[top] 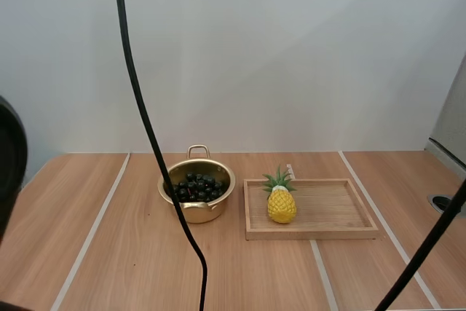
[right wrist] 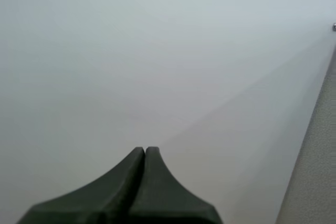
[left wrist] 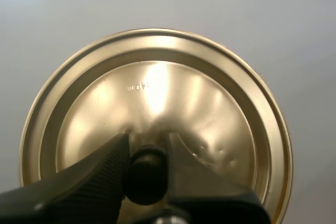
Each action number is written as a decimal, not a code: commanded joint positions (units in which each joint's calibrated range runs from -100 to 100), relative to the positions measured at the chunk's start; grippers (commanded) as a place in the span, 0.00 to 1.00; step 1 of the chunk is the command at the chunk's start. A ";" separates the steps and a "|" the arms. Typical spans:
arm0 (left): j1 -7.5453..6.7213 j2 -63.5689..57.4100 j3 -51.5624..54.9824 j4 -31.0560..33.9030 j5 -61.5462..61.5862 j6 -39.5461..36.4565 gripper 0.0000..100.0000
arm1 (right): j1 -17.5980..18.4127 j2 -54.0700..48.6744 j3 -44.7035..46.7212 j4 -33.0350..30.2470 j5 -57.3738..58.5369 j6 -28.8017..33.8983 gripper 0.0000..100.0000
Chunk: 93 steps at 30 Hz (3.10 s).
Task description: Open the pot, put the grape inside, and close it
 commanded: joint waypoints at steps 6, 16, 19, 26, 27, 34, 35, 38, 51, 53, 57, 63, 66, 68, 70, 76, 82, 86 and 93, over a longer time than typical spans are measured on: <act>-0.07 0.89 10.90 -6.37 0.00 -0.98 0.00 | -0.29 -2.00 -0.54 -2.14 3.38 0.39 0.00; -0.07 0.89 32.04 -10.51 0.00 -0.64 0.00 | -0.29 -2.00 -0.54 -3.95 4.78 0.43 0.00; -0.07 0.77 37.20 -10.88 0.00 -0.64 0.00 | -0.29 -2.00 -0.54 -4.52 5.07 0.43 0.00; -0.07 0.77 47.81 -10.88 0.00 -0.54 0.00 | -0.29 -2.00 -0.54 -4.62 5.42 0.43 0.00; -0.07 0.77 49.12 -10.99 0.00 -0.41 0.00 | -0.29 -2.00 -0.54 -4.62 5.42 0.43 0.00; -0.07 0.77 57.21 -11.44 -4.13 0.38 0.00 | -0.29 -2.00 -0.54 -4.62 5.42 0.43 0.00; -0.07 0.77 58.56 -11.49 -5.06 0.54 0.00 | -0.29 -2.00 -0.54 -4.62 5.42 0.43 0.00; -0.07 0.77 62.59 -11.49 -8.19 0.54 0.00 | -0.29 -2.00 -0.54 -4.62 5.64 0.43 0.00; -0.07 0.77 75.14 -12.39 -21.86 1.95 0.00 | -0.29 -2.00 -0.54 -4.62 5.98 0.53 0.00; -0.07 0.77 76.67 -12.78 -24.23 2.03 0.00 | -0.29 -2.00 -0.54 -4.62 5.98 0.53 0.00; -0.07 1.11 78.94 -12.94 -28.08 2.15 0.00 | -0.29 -2.00 -0.54 -4.62 5.98 0.53 0.00; -0.07 5.23 79.61 -12.94 -28.25 3.14 0.00 | -0.29 -2.00 -0.54 -4.62 5.98 0.53 0.00; -0.07 7.74 79.61 -12.94 -28.43 3.14 0.00 | -0.29 -2.00 -0.54 -4.62 5.98 0.53 0.00; -0.07 9.09 79.61 -12.94 -28.43 3.14 0.00 | -0.29 -2.00 -0.54 -4.62 5.98 0.53 0.00; -0.07 10.29 79.61 -12.94 -28.43 3.14 0.00 | -0.29 -2.00 -0.54 -4.62 5.98 0.53 0.00; -0.07 12.44 79.61 -12.94 -28.56 4.42 0.00 | -0.29 -2.00 -0.54 -4.62 5.98 0.53 0.00; -0.07 13.76 79.61 -15.47 -28.79 6.48 0.00 | -0.29 -2.00 -0.54 -4.62 5.98 0.53 0.00; -0.07 15.12 79.61 -16.47 -28.79 6.90 0.00 | -0.29 -2.00 -0.54 -4.62 5.98 0.53 0.00; -0.07 17.26 79.61 -16.47 -28.79 7.04 0.00 | -0.29 -2.00 -0.54 -4.62 7.40 0.52 0.00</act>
